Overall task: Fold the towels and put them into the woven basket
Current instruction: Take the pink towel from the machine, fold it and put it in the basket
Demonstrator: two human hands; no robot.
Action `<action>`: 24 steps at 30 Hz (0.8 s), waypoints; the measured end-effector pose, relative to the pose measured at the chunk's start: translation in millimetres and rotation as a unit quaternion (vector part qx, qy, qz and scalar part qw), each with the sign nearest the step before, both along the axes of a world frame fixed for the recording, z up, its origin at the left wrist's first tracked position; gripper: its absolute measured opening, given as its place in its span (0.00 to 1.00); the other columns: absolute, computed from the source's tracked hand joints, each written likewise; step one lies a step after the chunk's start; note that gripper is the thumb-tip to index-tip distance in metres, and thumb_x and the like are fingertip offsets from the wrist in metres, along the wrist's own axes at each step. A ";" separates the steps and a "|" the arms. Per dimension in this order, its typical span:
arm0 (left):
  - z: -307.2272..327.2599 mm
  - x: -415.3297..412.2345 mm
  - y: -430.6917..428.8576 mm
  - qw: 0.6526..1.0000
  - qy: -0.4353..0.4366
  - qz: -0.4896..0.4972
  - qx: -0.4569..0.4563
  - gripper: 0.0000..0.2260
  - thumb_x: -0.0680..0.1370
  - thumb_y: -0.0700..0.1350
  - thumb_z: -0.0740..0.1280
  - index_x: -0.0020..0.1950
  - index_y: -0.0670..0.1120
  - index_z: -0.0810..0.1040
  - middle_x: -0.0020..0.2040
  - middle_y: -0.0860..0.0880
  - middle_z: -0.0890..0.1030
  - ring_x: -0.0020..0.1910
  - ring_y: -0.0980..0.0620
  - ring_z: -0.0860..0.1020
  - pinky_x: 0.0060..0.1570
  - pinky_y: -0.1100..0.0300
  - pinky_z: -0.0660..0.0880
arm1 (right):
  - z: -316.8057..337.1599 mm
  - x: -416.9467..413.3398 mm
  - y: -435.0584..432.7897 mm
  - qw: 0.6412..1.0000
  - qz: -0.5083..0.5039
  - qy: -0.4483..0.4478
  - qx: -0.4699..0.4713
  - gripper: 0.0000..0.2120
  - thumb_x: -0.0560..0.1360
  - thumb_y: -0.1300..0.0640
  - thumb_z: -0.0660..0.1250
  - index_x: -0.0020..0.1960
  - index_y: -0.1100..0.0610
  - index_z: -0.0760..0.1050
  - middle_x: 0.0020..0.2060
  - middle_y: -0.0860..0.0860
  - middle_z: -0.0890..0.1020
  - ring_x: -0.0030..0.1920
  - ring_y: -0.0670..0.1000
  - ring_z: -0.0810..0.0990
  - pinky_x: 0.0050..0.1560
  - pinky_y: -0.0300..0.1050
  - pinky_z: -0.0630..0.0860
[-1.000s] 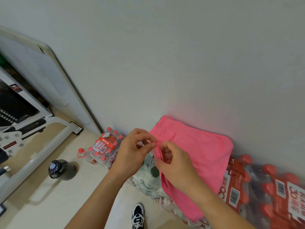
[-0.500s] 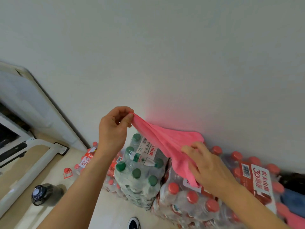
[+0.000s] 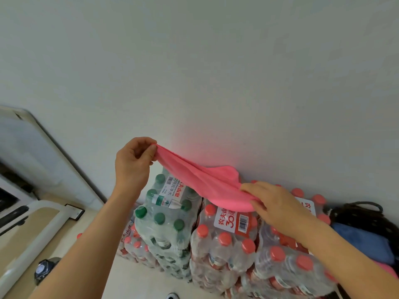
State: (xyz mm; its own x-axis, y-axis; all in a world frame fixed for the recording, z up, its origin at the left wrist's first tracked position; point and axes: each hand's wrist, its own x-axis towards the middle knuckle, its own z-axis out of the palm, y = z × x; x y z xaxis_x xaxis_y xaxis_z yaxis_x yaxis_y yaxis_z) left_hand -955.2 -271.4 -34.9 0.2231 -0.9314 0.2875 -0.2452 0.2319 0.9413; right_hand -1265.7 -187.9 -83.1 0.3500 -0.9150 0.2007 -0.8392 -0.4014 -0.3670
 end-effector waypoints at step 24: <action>82.4 -11.0 47.7 0.983 0.111 -0.105 -0.102 0.12 0.78 0.34 0.64 0.43 0.51 0.81 0.31 0.56 0.79 0.30 0.57 0.70 0.30 0.65 0.65 | 187.1 -33.8 84.3 0.869 -0.049 -0.493 0.018 0.07 0.64 0.60 0.72 0.37 0.54 0.74 0.28 0.48 0.78 0.27 0.45 0.73 0.27 0.34 0.71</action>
State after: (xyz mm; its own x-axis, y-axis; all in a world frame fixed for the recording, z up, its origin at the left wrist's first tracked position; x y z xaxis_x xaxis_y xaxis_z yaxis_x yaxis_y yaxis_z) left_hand -966.2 -223.7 47.4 0.1106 -0.8918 0.4388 0.0337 0.4446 0.8951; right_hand -1299.5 -103.6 103.9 -0.0554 -0.9426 0.3292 -0.1404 -0.3191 -0.9373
